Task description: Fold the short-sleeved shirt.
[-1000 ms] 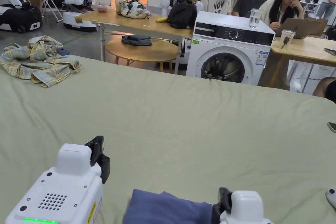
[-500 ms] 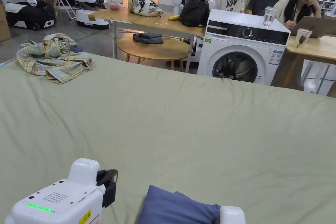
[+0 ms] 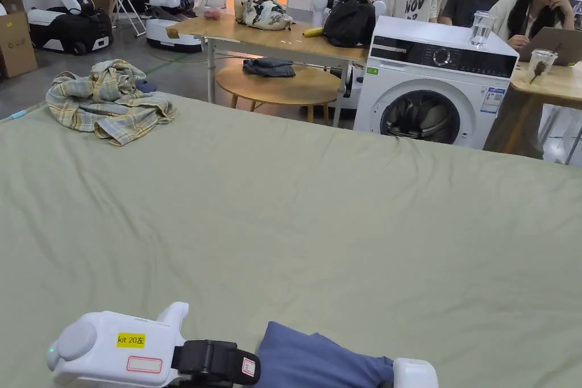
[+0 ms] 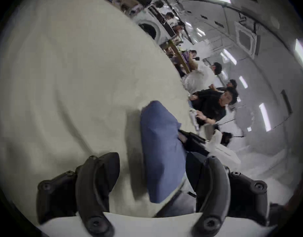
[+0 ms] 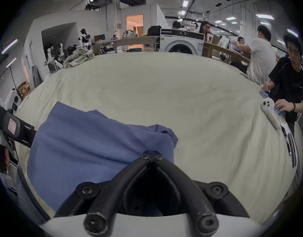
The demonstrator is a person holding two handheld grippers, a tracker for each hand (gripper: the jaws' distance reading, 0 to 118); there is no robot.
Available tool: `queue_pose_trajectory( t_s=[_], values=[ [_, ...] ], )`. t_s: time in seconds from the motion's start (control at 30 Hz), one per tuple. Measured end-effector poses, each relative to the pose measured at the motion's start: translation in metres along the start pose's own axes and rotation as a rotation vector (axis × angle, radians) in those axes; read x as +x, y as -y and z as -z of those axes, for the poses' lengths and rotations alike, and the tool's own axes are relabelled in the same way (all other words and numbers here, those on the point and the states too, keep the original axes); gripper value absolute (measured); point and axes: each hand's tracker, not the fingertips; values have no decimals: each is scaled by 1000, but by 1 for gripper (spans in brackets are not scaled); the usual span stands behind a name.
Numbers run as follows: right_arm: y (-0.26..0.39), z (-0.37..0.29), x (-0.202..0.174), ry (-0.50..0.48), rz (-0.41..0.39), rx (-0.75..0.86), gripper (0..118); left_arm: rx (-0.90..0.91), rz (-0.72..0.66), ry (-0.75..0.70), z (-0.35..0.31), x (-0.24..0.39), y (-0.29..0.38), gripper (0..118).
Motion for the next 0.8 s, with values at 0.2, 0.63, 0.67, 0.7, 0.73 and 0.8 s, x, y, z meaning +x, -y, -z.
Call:
queue_pose_trajectory(
  t_s=[0.2,0.63,0.67,0.7,0.73,0.8],
  values=[
    [0,-1,0,-3,2,0,0,-59,-102,141,44,-16,-10,81],
    [0,-4,1,-12,-1,14,0,-83,-122,88,79,-6,-2,20],
    [0,-6,0,-7,-11,17,0,-88,-73,51,78,-1,-1,20],
    [-1,-8,-1,-2,-17,22,0,-88,-75,59,77,0,-3,19],
    [-1,-11,-2,-1,-17,36,0,-87,-89,64,76,2,-3,19],
    [-4,-16,-2,-1,-22,55,0,-89,-112,73,78,-6,-4,19]
  ],
)
